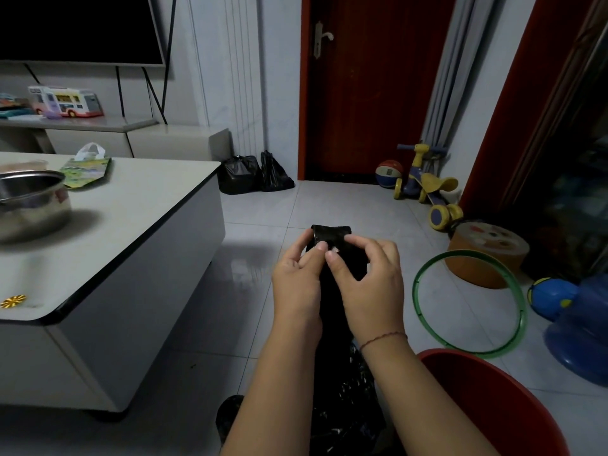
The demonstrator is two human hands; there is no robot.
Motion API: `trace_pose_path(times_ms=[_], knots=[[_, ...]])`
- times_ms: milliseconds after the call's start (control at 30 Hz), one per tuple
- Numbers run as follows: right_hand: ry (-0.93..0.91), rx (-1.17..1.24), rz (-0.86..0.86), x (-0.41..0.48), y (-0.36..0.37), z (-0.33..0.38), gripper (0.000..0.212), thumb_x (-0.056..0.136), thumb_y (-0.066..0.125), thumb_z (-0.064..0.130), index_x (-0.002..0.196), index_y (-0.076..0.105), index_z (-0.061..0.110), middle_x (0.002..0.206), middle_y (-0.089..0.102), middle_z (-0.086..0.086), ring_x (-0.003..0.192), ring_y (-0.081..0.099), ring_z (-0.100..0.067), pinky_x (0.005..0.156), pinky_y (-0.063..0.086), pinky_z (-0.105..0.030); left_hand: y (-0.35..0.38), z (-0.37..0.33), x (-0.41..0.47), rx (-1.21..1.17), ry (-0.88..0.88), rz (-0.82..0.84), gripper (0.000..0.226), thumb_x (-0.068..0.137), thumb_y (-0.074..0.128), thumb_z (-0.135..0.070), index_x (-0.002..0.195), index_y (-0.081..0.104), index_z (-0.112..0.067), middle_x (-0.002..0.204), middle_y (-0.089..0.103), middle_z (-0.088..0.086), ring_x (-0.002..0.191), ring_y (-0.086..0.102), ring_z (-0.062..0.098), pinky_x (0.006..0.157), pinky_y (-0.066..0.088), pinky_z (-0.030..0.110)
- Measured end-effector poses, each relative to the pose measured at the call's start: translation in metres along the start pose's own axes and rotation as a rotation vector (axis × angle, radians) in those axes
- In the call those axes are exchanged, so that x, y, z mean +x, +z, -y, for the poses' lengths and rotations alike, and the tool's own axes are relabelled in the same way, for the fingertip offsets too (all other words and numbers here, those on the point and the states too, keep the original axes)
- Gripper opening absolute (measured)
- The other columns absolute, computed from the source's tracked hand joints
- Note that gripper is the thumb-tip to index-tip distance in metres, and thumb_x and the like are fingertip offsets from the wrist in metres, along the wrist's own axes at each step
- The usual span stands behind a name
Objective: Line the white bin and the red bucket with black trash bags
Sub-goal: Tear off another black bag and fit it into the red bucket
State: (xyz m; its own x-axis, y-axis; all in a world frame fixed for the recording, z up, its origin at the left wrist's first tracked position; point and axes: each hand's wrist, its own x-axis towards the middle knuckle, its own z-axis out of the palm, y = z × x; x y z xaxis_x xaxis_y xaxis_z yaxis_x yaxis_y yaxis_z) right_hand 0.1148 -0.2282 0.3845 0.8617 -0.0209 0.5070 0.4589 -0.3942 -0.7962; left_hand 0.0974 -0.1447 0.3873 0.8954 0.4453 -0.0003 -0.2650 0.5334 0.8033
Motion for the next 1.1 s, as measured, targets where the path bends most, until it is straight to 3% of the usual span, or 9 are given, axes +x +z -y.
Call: trace_pose_path(times_ms=[67,167,367,500,567,633,900,1000,1100], knots=[[-0.009,0.006,0.0,0.001,0.0,-0.002,0.036,0.085,0.064,0.038,0.117,0.064,0.019,0.111,0.05,0.007,0.106,0.053,-0.013,0.094,0.048,-0.033,0.001,0.0,-0.001,-0.001,-0.022,0.024,0.027,0.093,0.058,-0.01,0.116,0.065,-0.022,0.094,0.077,0.006,0.085,0.074,0.017,0.062,0.056,0.021],[-0.012,0.002,-0.004,0.003,0.001,-0.004,0.035,0.089,0.06,0.034,0.119,0.064,0.016,0.109,0.051,0.01,0.105,0.053,-0.009,0.089,0.044,-0.021,0.002,0.0,-0.003,0.005,-0.053,0.051,0.028,0.093,0.058,-0.01,0.119,0.065,-0.017,0.097,0.076,0.008,0.088,0.073,0.019,0.065,0.057,0.023],[0.046,0.079,-0.078,0.007,0.0,-0.013,0.021,0.094,0.055,0.026,0.095,0.071,0.013,0.092,0.06,0.008,0.084,0.058,-0.006,0.067,0.039,-0.001,-0.002,-0.001,-0.003,-0.004,-0.106,0.047,0.031,0.088,0.064,-0.01,0.119,0.066,-0.009,0.097,0.075,0.011,0.08,0.074,0.018,0.06,0.056,0.024],[0.346,0.599,-0.065,0.013,-0.01,-0.016,0.018,0.089,0.063,0.025,0.074,0.071,0.021,0.075,0.074,0.004,0.071,0.07,-0.007,0.059,0.052,-0.014,-0.006,-0.005,-0.001,-0.093,-0.122,0.012,0.037,0.079,0.071,-0.008,0.115,0.067,-0.006,0.082,0.076,0.008,0.068,0.073,0.017,0.054,0.055,0.024],[0.518,0.911,-0.006,0.014,-0.016,-0.016,0.012,0.086,0.066,0.022,0.078,0.071,0.015,0.075,0.075,-0.002,0.071,0.072,-0.013,0.057,0.054,-0.021,-0.008,-0.006,0.001,-0.094,-0.109,0.012,0.047,0.07,0.076,-0.011,0.116,0.066,-0.007,0.082,0.076,0.007,0.069,0.073,0.016,0.055,0.056,0.023],[0.577,1.006,0.022,0.016,-0.019,-0.018,0.013,0.086,0.065,0.022,0.084,0.07,0.01,0.079,0.075,-0.007,0.074,0.073,-0.019,0.057,0.056,-0.025,-0.007,-0.006,0.001,-0.061,-0.096,0.019,0.058,0.062,0.078,-0.014,0.118,0.065,-0.006,0.086,0.076,0.006,0.071,0.073,0.014,0.058,0.056,0.022],[0.438,0.792,-0.045,0.024,-0.021,-0.032,0.021,0.084,0.066,0.031,0.073,0.07,0.014,0.073,0.074,-0.004,0.073,0.071,-0.017,0.059,0.055,-0.024,-0.003,0.0,0.001,-0.023,-0.175,0.117,0.056,0.067,0.074,-0.02,0.119,0.064,-0.002,0.104,0.071,0.012,0.094,0.067,0.021,0.075,0.055,0.028],[0.432,0.749,-0.035,0.024,-0.02,-0.037,0.025,0.079,0.068,0.039,0.07,0.071,0.015,0.077,0.074,-0.008,0.078,0.07,-0.022,0.065,0.057,-0.03,-0.003,0.002,0.0,0.022,-0.207,0.124,0.039,0.081,0.065,-0.033,0.106,0.07,-0.003,0.087,0.075,0.008,0.074,0.071,0.014,0.061,0.056,0.023],[0.457,0.71,-0.054,0.024,-0.02,-0.041,0.025,0.078,0.069,0.04,0.07,0.072,0.017,0.08,0.075,-0.008,0.083,0.071,-0.025,0.071,0.058,-0.034,-0.005,0.002,0.0,0.025,-0.217,0.115,0.027,0.088,0.061,-0.028,0.099,0.072,-0.005,0.081,0.075,0.005,0.067,0.07,0.01,0.059,0.055,0.021]])
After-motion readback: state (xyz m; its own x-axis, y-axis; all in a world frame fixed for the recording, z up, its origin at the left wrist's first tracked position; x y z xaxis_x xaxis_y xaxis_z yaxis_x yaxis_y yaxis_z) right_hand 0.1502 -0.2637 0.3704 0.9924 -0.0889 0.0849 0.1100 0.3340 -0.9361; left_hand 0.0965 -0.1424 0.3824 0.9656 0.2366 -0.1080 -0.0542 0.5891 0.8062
